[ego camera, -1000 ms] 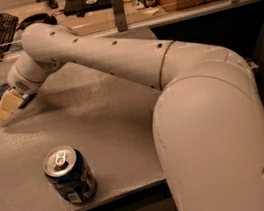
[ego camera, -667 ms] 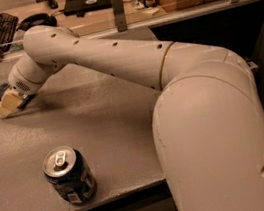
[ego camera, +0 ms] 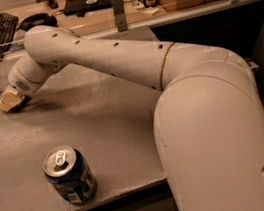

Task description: Move rxbar blueberry near sponge

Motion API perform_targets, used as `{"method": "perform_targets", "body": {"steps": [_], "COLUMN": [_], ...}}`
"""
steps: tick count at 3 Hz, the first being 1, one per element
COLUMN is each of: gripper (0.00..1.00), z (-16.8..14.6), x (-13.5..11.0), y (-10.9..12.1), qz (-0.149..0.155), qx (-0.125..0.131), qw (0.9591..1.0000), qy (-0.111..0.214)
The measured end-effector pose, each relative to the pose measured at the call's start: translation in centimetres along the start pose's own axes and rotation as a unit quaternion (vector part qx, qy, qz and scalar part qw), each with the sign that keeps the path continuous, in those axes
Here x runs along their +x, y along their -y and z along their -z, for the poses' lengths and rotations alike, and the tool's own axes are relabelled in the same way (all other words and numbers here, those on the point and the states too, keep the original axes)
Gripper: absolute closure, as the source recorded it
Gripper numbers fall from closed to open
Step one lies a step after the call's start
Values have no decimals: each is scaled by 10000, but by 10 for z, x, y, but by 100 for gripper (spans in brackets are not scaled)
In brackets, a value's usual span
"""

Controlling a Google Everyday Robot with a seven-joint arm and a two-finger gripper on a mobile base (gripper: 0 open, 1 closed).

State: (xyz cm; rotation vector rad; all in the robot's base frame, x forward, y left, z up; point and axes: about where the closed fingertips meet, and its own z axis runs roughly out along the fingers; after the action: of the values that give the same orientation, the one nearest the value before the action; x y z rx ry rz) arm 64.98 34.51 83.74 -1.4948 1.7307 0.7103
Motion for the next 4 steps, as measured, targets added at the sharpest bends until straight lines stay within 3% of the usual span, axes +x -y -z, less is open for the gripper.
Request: {"method": "perform_targets", "body": {"steps": [1,2,3,4], "gripper": [100,100,100,100], "z": [17,53,101,137], "x": [1,7,29,61], "y": [3,20,50,82], "qz": [120,362,481,382], "qx": [67,313,650,931], "qw": [9999,9985,9944,9889], "qy": [-52,-273,-679,-1092]}}
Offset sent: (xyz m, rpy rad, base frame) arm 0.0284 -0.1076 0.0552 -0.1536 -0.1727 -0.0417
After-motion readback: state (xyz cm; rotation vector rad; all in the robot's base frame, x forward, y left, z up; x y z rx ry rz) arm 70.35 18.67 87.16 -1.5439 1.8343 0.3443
